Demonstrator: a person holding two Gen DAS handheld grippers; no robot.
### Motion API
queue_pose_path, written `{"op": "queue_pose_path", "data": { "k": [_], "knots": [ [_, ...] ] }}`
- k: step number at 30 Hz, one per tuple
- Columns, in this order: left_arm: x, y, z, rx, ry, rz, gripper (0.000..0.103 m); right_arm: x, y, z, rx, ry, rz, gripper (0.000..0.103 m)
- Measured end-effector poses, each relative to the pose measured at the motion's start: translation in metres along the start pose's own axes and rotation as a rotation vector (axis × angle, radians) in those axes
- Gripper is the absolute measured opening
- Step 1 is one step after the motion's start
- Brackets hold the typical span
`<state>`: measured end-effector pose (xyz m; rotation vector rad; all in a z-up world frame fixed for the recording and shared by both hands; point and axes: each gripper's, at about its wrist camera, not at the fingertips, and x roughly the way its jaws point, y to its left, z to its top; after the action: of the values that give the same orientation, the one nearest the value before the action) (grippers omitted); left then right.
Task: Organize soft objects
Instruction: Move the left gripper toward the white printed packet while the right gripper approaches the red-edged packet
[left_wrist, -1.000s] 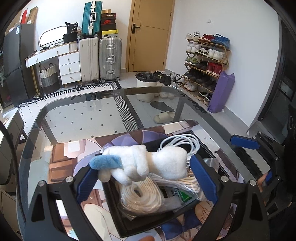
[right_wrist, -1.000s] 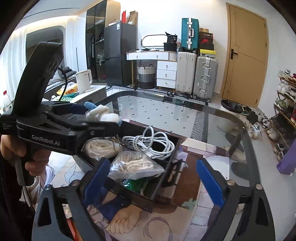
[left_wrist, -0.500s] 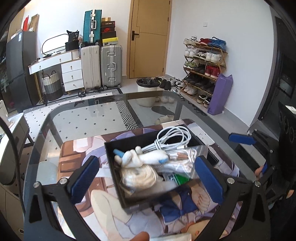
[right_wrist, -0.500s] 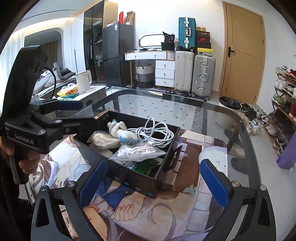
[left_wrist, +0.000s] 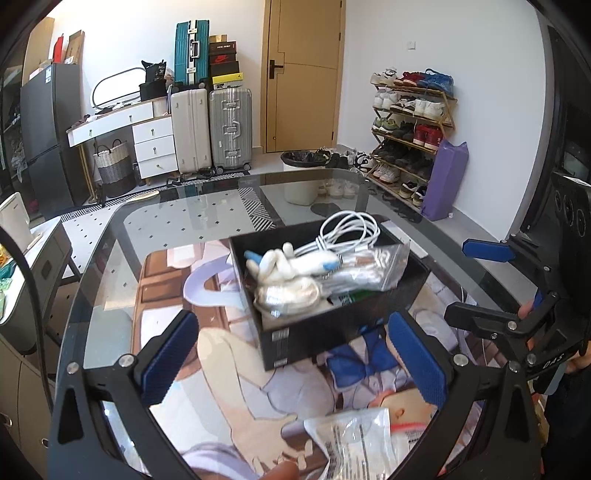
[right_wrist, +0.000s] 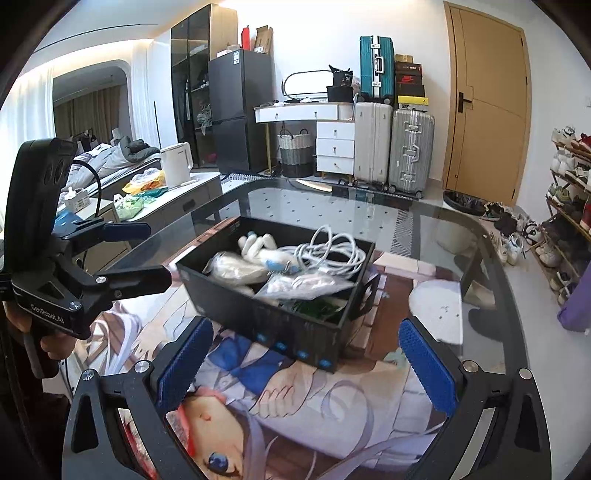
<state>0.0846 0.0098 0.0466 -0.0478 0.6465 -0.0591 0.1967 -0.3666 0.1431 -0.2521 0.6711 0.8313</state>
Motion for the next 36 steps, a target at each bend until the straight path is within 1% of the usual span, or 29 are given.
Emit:
{"op": "queue_pose_path", "data": {
  "k": [6,13,19,32,34,36],
  "knots": [
    [-0.004,0.000,-0.018,-0.003,0.019,0.004,0.103,-0.002,0.006,-0.018,0.040,0.025,0.048,0.102],
    [-0.007,-0.002,-0.030,-0.008,0.030,0.004,0.103,-0.004,0.015,-0.037,0.039,0.053,0.082,0.102],
    [-0.010,0.003,-0.038,-0.023,0.041,0.003,0.103,-0.002,0.027,-0.052,-0.001,0.087,0.089,0.102],
    [-0.010,0.004,-0.046,-0.011,0.057,0.005,0.103,0.017,0.067,-0.079,-0.118,0.182,0.199,0.102],
    [-0.008,0.003,-0.046,-0.007,0.064,-0.002,0.103,0.019,0.070,-0.081,-0.122,0.192,0.232,0.102],
    [-0.006,0.003,-0.047,-0.007,0.082,-0.034,0.103,0.022,0.072,-0.084,-0.134,0.211,0.249,0.102]
  ]
}}
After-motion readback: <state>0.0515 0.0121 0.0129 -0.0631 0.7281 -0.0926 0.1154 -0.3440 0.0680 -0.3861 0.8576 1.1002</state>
